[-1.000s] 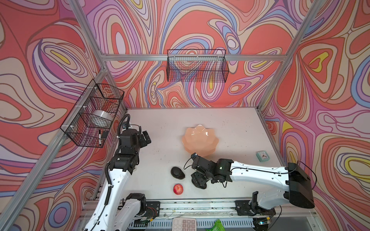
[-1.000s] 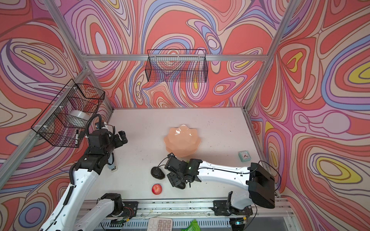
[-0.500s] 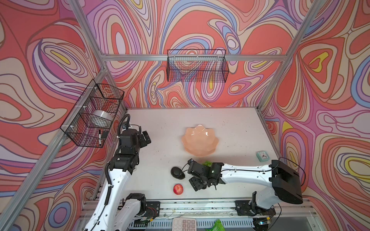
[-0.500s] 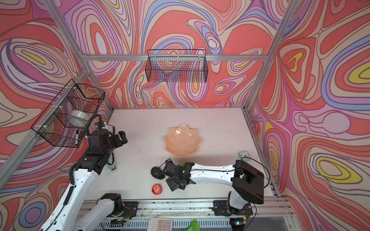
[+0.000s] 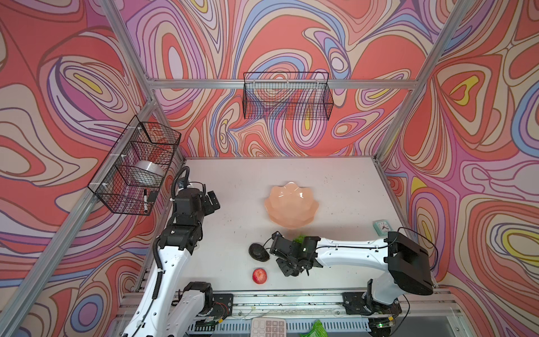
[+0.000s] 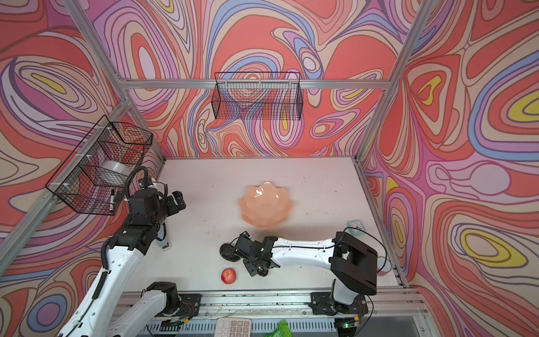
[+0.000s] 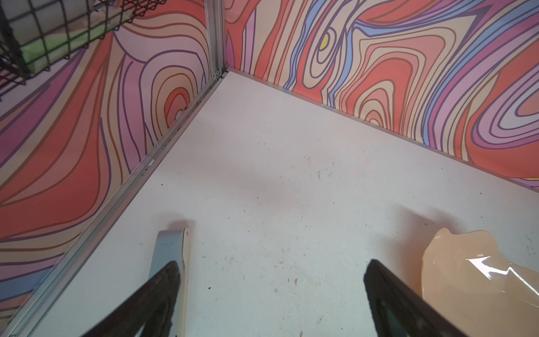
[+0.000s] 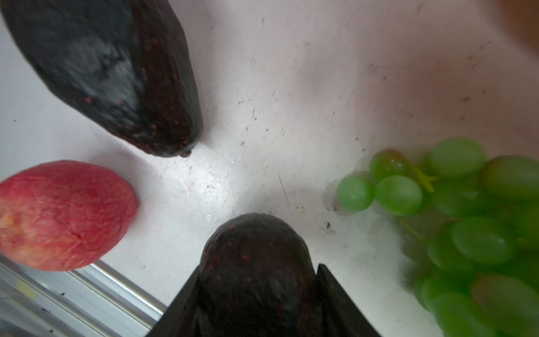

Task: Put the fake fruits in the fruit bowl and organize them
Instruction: 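Lift the avocado with the right gripper and carry it over the bowl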

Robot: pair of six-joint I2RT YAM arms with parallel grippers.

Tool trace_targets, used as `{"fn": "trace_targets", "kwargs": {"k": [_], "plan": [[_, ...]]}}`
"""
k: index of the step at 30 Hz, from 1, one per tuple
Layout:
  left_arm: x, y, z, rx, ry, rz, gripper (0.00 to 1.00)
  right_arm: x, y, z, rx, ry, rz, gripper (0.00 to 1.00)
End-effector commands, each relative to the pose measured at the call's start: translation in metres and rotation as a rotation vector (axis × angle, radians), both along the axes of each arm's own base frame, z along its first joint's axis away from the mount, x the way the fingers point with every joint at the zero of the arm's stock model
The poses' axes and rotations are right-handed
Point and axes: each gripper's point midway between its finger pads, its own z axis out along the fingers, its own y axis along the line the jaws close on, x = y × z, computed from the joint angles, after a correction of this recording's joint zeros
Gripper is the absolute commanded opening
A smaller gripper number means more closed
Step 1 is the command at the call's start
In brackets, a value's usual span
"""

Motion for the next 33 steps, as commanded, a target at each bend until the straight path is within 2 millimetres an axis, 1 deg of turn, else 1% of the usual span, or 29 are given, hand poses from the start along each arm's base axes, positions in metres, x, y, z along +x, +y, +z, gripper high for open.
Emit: {"fn": "trace_targets", "kwargs": {"k": [1, 3, 4, 6, 7, 9, 12, 13, 15, 18, 19, 20, 21, 25, 28, 33], "plan": [[-0.003, 0.003, 0.0, 0.002, 0.018, 0.015, 0.98, 0.025, 0.006, 0.049, 0.049, -0.088, -0.059, 0.42], [-0.003, 0.003, 0.0, 0.001, 0.018, 0.014, 0.98, 0.044, 0.005, 0.078, 0.072, -0.137, -0.099, 0.41], [-0.003, 0.003, 0.0, 0.0, 0.019, 0.014, 0.98, 0.053, 0.004, 0.09, 0.086, -0.159, -0.12, 0.41], [-0.003, 0.003, 0.0, -0.002, 0.016, 0.013, 0.98, 0.082, -0.009, 0.107, 0.109, -0.181, -0.201, 0.41], [-0.003, 0.003, 0.0, -0.004, 0.016, 0.013, 0.98, 0.095, -0.015, 0.111, 0.118, -0.194, -0.231, 0.41], [-0.003, 0.002, 0.0, -0.006, 0.015, 0.011, 0.98, 0.129, -0.029, 0.123, 0.146, -0.245, -0.301, 0.41], [-0.004, 0.003, 0.001, -0.003, 0.014, 0.014, 0.98, 0.172, -0.039, 0.132, 0.191, -0.289, -0.36, 0.41], [-0.004, 0.003, 0.001, -0.004, 0.013, 0.014, 0.98, 0.183, -0.041, 0.133, 0.194, -0.301, -0.367, 0.41], [-0.005, 0.002, 0.001, -0.005, 0.011, 0.013, 0.98, 0.206, -0.045, 0.127, 0.186, -0.312, -0.382, 0.4], [-0.005, 0.002, 0.002, -0.007, 0.008, 0.013, 0.98, 0.231, -0.047, 0.114, 0.157, -0.32, -0.383, 0.4], [-0.005, 0.003, 0.002, -0.007, 0.008, 0.014, 0.98, 0.237, -0.047, 0.109, 0.146, -0.32, -0.379, 0.4], [-0.005, 0.003, 0.002, -0.006, 0.007, 0.014, 0.98, 0.243, -0.046, 0.104, 0.135, -0.321, -0.377, 0.4], [-0.005, 0.003, 0.003, -0.006, 0.006, 0.016, 0.98, 0.249, -0.045, 0.092, 0.114, -0.31, -0.377, 0.4], [-0.006, 0.003, 0.002, -0.004, 0.007, 0.018, 0.98, 0.264, -0.04, 0.066, 0.088, -0.292, -0.367, 0.4], [-0.005, 0.003, 0.002, -0.003, 0.009, 0.018, 0.98, 0.273, -0.036, 0.051, 0.077, -0.288, -0.364, 0.4], [-0.005, 0.004, 0.002, -0.002, 0.01, 0.02, 0.98, 0.28, -0.036, 0.026, 0.046, -0.273, -0.367, 0.4]]}}
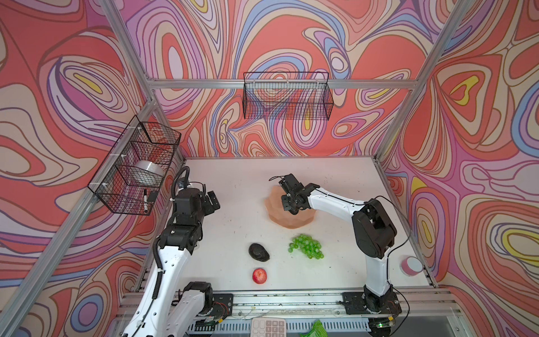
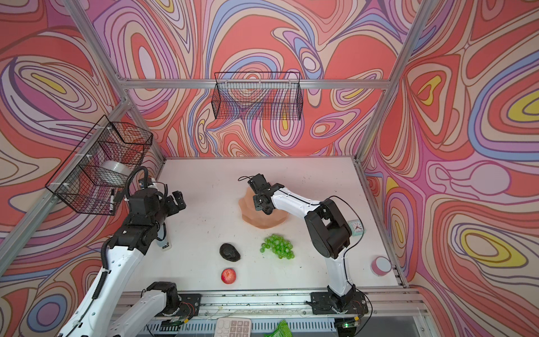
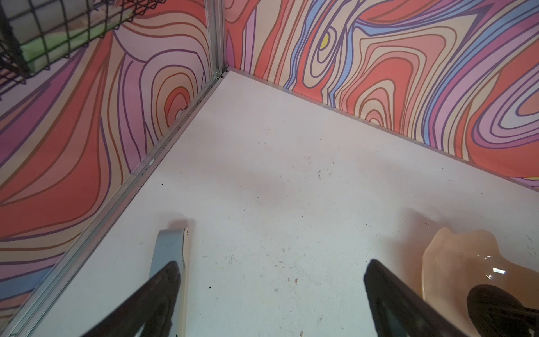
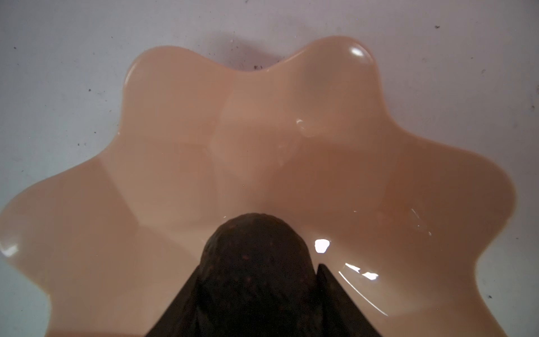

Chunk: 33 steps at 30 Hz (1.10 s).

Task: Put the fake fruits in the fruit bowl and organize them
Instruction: 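Lift the avocado with the right gripper and carry it over the bowl, then open the right gripper over the bowl while the left arm reaches forward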

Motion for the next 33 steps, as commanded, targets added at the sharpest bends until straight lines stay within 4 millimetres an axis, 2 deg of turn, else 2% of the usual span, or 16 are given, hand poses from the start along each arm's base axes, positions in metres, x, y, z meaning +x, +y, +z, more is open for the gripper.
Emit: {"fn": "trace_targets", "kwargs": {"k": [1, 8, 15, 20, 23, 27, 33], "plan": [[-0.005, 0.004, 0.002, -0.002, 0.01, 0.021, 0.98, 0.016, 0.006, 0.003, 0.017, -0.042, 0.003, 0.4], [-0.005, 0.003, 0.002, -0.004, 0.009, 0.019, 0.98, 0.019, 0.005, -0.017, 0.003, -0.025, -0.004, 0.41], [-0.005, 0.003, 0.001, -0.007, 0.021, 0.017, 0.98, 0.017, 0.002, -0.027, -0.008, -0.011, -0.014, 0.46], [-0.007, 0.003, 0.001, -0.013, 0.034, 0.022, 0.98, 0.017, 0.003, -0.03, -0.009, -0.006, -0.015, 0.6], [-0.013, -0.004, 0.002, -0.022, 0.08, -0.02, 0.99, 0.018, 0.004, -0.026, 0.007, -0.014, -0.012, 0.67], [-0.036, -0.015, -0.019, -0.061, 0.226, -0.076, 0.96, 0.023, 0.004, -0.007, 0.029, -0.049, -0.031, 0.75], [-0.094, -0.038, -0.036, -0.218, 0.333, -0.137, 0.92, 0.029, -0.002, 0.066, 0.112, -0.189, -0.059, 0.92]]}}
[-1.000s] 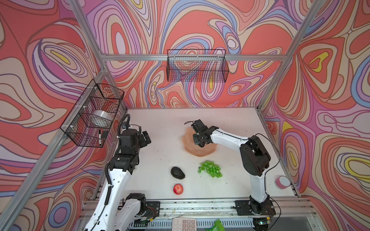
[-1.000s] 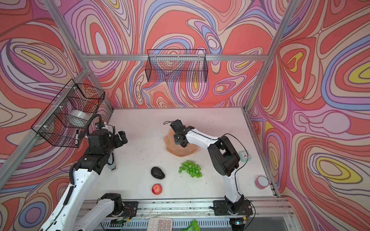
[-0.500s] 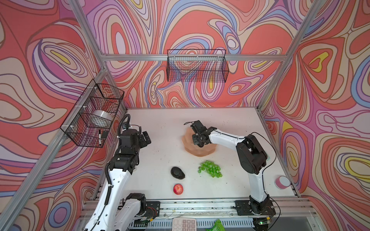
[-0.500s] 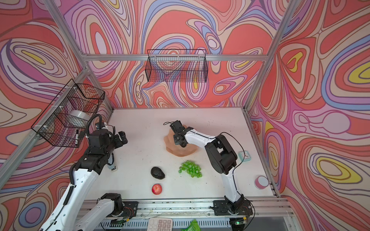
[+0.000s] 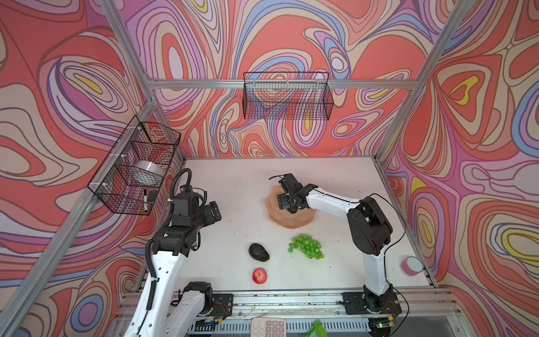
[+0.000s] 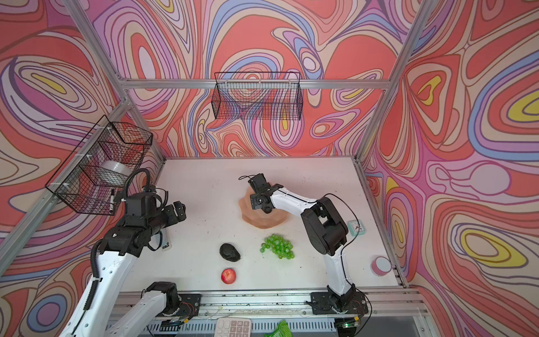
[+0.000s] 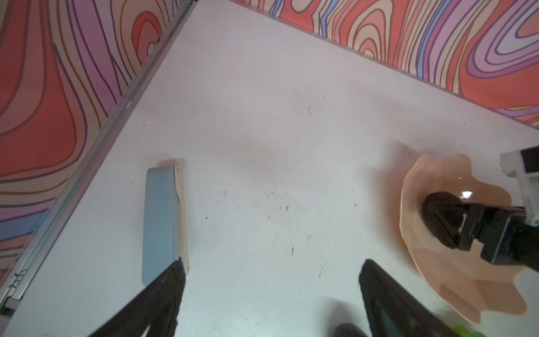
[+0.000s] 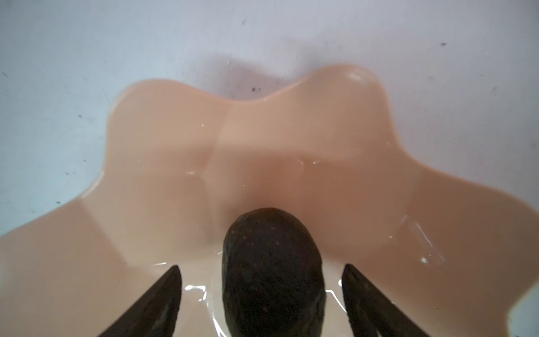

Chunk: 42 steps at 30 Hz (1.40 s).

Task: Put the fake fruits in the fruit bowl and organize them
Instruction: 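Open the right gripper over the bowl while the left arm reaches forward, then lower the left gripper onto the red apple and close it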

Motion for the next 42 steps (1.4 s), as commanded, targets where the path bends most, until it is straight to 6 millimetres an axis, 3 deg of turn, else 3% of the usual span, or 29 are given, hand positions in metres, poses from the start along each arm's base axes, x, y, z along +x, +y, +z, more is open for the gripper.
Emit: {"fn": "trace_targets", "kwargs": {"k": [1, 6, 10, 14, 22, 32, 42], "plan": [[-0.049, -0.02, -0.019, -0.149, 0.13, -0.027, 0.91, 0.011, -0.007, 0.072, 0.084, -0.152, -0.044, 0.94], [-0.084, -0.052, -0.033, -0.347, 0.227, -0.075, 0.83, 0.003, -0.019, 0.125, 0.16, -0.261, -0.08, 0.98], [-0.111, -0.059, -0.049, -0.345, 0.286, -0.089, 0.81, -0.008, -0.028, 0.143, 0.215, -0.294, -0.099, 0.98], [-0.114, -0.068, -0.059, -0.346, 0.311, -0.118, 0.8, -0.016, -0.035, 0.141, 0.227, -0.295, -0.118, 0.98], [-0.095, -0.103, -0.067, -0.219, 0.348, -0.235, 0.8, -0.028, -0.05, 0.127, 0.195, -0.275, -0.143, 0.98], [-0.128, -0.137, -0.103, -0.158, 0.453, -0.34, 0.82, -0.036, -0.073, 0.128, 0.176, -0.289, -0.183, 0.98], [-0.14, -0.188, -0.13, -0.089, 0.517, -0.452, 0.84, -0.036, -0.082, 0.122, 0.174, -0.283, -0.204, 0.98]]}}
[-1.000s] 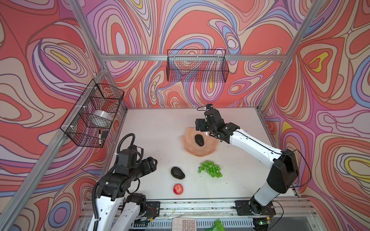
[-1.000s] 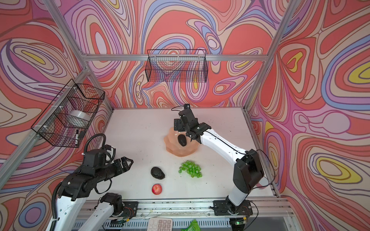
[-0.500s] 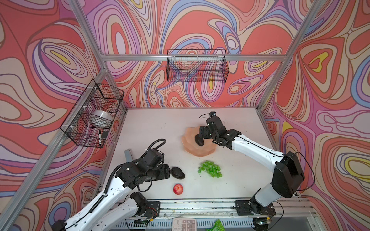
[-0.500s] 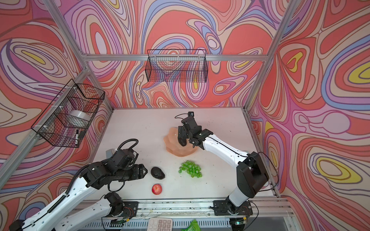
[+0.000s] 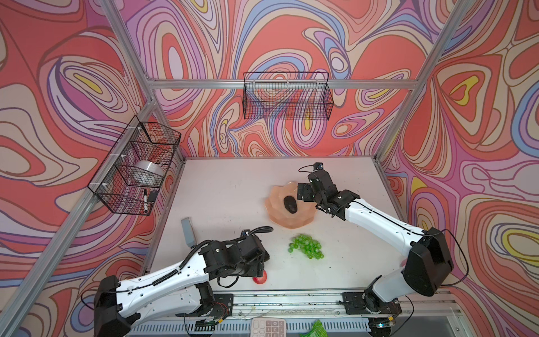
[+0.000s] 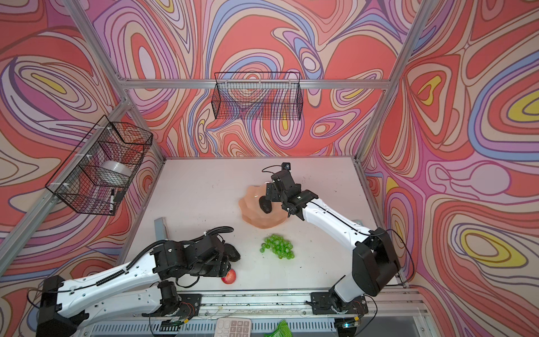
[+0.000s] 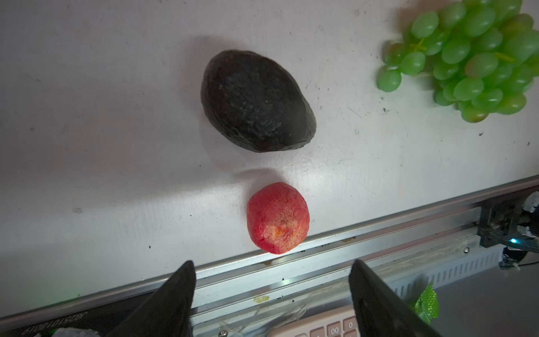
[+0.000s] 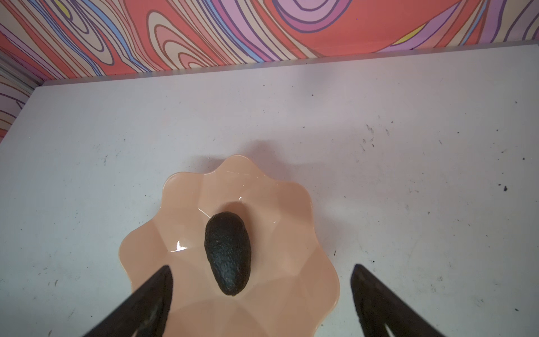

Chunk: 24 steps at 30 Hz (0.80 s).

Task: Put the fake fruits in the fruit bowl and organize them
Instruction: 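Lower the left gripper onto the red apple and close it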

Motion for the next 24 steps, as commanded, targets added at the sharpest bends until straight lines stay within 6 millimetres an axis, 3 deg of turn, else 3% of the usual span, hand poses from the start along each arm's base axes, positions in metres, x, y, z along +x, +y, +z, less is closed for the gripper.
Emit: {"fn": "trace_targets", "kwargs": {"k": [1, 4, 14, 21, 24], "plan": [[0.005, -0.013, -0.004, -0.009, -0.011, 0.029, 0.84, -0.002, -0.007, 0.003, 0.01, -0.014, -0.024, 0.98], [-0.002, -0.022, -0.016, -0.021, 0.03, 0.014, 0.84, -0.004, -0.01, 0.001, 0.005, -0.011, -0.03, 0.98], [-0.016, -0.02, -0.053, 0.062, 0.117, -0.018, 0.85, -0.006, -0.017, -0.004, 0.003, -0.006, -0.044, 0.98], [-0.015, -0.02, -0.066, 0.101, 0.128, -0.016, 0.83, -0.006, -0.02, -0.007, 0.001, 0.0, -0.049, 0.98], [-0.015, -0.017, -0.071, 0.127, 0.133, -0.015, 0.78, -0.006, -0.02, -0.009, 0.001, 0.002, -0.052, 0.98]]}}
